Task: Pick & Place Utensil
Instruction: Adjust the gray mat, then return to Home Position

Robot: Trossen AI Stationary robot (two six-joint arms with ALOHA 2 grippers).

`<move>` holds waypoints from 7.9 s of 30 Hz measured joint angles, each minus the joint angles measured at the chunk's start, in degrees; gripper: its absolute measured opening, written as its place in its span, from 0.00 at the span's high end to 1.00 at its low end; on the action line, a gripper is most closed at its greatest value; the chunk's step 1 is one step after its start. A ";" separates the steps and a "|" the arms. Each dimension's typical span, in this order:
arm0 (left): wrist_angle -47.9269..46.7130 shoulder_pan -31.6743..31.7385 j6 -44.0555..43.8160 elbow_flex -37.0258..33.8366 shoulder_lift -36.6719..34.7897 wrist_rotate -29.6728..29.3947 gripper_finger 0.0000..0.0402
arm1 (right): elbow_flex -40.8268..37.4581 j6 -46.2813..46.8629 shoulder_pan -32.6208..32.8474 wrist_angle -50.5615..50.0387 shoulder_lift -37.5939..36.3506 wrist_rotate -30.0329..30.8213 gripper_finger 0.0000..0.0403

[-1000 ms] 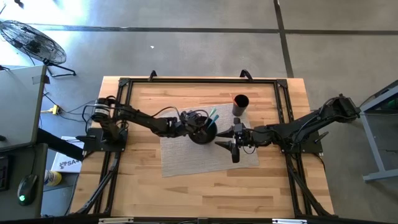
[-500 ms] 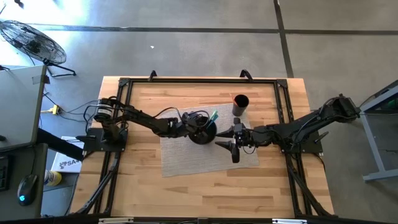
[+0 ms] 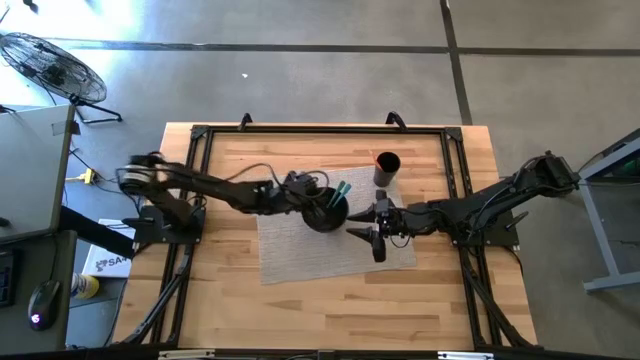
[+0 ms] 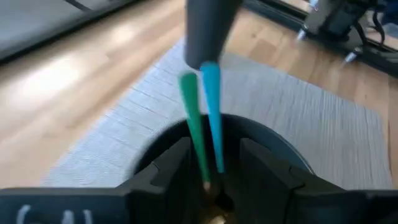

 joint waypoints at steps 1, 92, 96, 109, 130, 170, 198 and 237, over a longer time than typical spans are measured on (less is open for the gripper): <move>-2.35 0.00 0.41 0.04 -2.14 -0.86 0.66 | 0.00 0.00 0.00 -1.32 0.00 -0.22 0.59; -6.19 9.78 -13.07 -28.03 -8.31 -12.70 0.66 | 0.33 17.33 -0.42 -43.26 0.00 8.21 0.59; -3.96 11.00 -13.16 -27.84 -6.15 -12.49 0.66 | 0.33 17.32 -0.42 -43.10 0.00 8.12 0.59; -3.53 11.65 -12.75 -27.85 -5.57 -13.43 0.66 | 0.33 17.31 -0.42 -43.02 0.00 8.10 0.59; -7.09 11.34 -8.28 -28.14 -24.85 -9.72 0.66 | 0.33 4.45 -0.42 -27.85 0.02 9.69 0.59; 2.13 -19.67 19.86 -27.98 -47.34 -3.30 0.66 | -5.13 -15.06 -1.26 0.67 0.02 -12.66 0.97; -1.87 -19.50 19.78 -40.25 -73.35 -3.53 0.66 | -25.67 -16.09 -9.57 9.00 -36.33 -15.57 0.99; -3.06 -19.47 24.38 -40.25 -73.31 -3.63 0.66 | -27.52 -17.22 -20.61 -12.30 -59.99 -16.98 1.00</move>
